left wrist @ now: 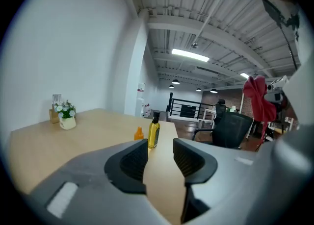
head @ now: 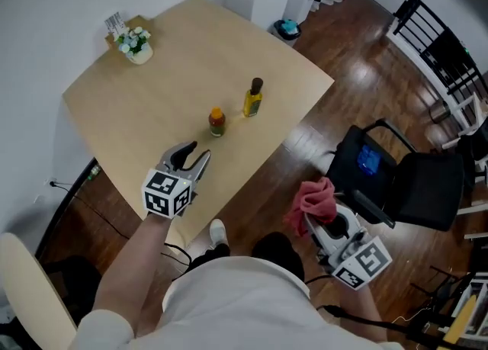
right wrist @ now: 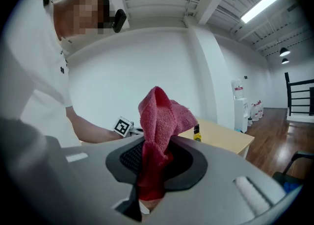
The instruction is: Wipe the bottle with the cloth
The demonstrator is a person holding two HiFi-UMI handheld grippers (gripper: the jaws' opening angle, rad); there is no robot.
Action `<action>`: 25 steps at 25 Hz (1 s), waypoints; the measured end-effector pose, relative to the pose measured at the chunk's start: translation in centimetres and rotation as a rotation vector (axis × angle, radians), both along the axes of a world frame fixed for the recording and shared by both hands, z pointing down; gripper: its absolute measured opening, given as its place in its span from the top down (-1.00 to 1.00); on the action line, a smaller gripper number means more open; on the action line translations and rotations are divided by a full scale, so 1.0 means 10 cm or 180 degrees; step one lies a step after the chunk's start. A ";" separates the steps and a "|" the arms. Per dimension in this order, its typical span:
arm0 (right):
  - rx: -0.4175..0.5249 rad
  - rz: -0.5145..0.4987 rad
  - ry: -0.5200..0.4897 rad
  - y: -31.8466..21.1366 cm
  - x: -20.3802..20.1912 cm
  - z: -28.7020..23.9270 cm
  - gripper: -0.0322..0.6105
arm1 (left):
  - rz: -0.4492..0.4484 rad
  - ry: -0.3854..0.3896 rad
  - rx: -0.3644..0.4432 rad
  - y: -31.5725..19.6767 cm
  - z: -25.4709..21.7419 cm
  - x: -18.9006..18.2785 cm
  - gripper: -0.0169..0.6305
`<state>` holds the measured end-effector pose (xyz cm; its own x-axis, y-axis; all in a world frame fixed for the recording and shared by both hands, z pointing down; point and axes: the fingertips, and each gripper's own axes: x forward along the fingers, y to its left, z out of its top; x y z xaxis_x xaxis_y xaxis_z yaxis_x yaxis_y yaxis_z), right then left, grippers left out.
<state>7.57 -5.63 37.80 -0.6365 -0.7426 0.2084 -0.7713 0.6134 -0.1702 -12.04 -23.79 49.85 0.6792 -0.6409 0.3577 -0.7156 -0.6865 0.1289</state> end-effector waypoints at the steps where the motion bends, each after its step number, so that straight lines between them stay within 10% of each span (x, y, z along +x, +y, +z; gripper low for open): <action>1: -0.0021 -0.0016 0.0009 -0.04 -0.05 0.01 0.64 | -0.0011 -0.0023 -0.0019 -0.13 0.07 0.02 0.44; 25: -0.0325 -0.0020 0.0248 -0.67 0.90 0.14 0.64 | -0.0347 -0.0594 -0.0201 -1.40 0.87 0.49 0.46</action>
<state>16.55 -12.29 39.25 -0.6199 -0.7111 0.3318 -0.7808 0.6007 -0.1717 -7.13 -37.82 58.58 0.5255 -0.6792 0.5124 -0.8006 -0.5986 0.0276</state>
